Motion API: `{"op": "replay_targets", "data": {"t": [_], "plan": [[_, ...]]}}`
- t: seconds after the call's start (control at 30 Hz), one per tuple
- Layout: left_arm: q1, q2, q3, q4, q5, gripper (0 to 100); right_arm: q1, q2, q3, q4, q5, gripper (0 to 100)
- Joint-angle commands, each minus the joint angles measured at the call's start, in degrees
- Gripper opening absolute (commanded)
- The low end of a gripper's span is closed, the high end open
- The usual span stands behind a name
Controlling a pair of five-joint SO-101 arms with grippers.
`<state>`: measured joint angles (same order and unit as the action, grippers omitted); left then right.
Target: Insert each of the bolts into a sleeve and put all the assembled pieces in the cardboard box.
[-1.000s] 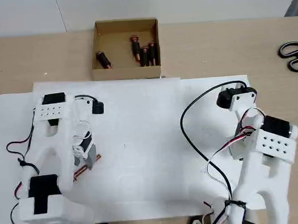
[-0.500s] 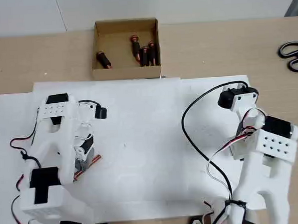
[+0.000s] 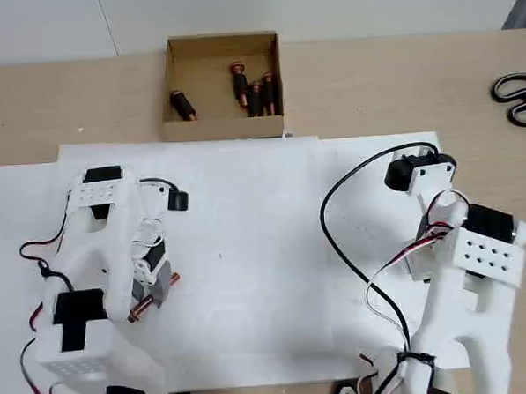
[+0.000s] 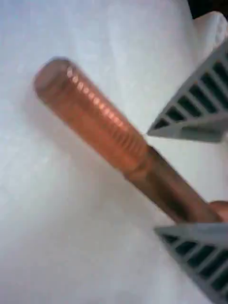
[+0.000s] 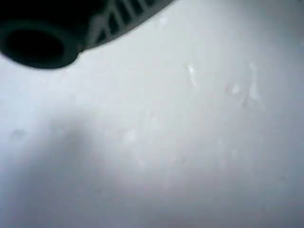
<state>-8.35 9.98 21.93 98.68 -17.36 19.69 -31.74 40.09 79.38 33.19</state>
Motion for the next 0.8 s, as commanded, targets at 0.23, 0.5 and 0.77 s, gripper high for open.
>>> {"op": "replay_targets", "data": {"t": [0.23,0.5,0.77], "plan": [[-0.26,7.56,0.04,-4.31,0.70,12,0.48,-2.24,-0.70,0.48,0.18,0.3],[-0.18,12.13,-0.40,-7.74,2.81,0,0.48,-2.24,-0.70,0.57,0.44,0.3],[-0.18,6.95,-7.52,-1.58,4.48,0,0.48,-2.24,-0.70,0.40,0.44,0.3]]}}
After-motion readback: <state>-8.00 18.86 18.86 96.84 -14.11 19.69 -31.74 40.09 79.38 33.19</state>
